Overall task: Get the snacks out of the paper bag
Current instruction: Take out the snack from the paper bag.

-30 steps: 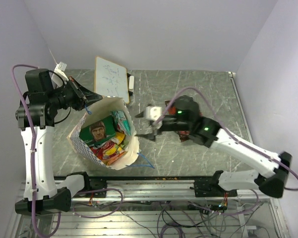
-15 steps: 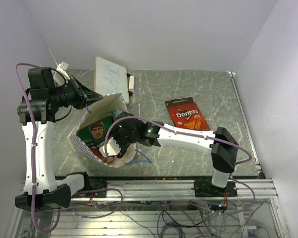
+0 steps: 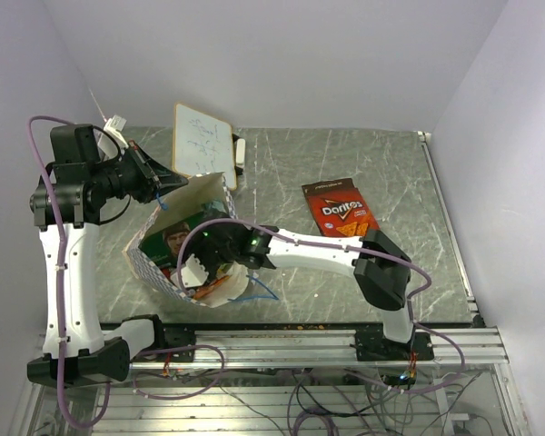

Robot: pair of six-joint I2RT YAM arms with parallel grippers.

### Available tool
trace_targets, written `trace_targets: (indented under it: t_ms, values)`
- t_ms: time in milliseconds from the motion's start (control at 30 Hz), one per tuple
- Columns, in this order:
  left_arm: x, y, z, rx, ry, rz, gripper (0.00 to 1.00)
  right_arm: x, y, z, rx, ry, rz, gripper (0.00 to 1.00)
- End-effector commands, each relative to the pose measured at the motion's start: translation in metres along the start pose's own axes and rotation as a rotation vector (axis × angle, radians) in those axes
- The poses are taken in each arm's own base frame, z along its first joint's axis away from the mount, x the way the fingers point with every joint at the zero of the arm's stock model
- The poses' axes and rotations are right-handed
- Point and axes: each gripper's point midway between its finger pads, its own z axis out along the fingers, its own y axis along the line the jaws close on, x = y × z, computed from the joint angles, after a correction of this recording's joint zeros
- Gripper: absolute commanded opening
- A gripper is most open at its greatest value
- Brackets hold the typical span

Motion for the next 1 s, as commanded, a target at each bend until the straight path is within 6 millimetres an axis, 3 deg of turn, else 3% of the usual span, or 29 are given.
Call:
trace_targets:
  t_ms: [0,133,267,433,633,967]
  values:
    - [0.008,-0.012,-0.009,0.042,0.006,0.035,0.07,-0.01,-0.028,0.004,0.093,-0.036,0.012,0.48]
    - [0.01,-0.01,-0.011,0.026,0.01,0.037,0.07,-0.006,-0.03,0.009,0.1,-0.031,0.041,0.33]
    - [0.008,-0.01,-0.012,0.013,0.002,0.048,0.07,-0.001,-0.04,-0.001,0.121,-0.019,0.082,0.0]
    - [0.0,-0.01,-0.011,0.001,-0.019,0.062,0.07,-0.006,-0.071,-0.037,0.214,-0.055,0.164,0.0]
    - [-0.008,-0.013,-0.011,0.003,-0.05,0.07,0.07,-0.019,-0.086,-0.076,0.238,-0.075,0.219,0.0]
    - [-0.013,-0.018,-0.011,0.017,-0.076,0.073,0.07,-0.059,-0.12,-0.177,0.349,-0.109,0.304,0.0]
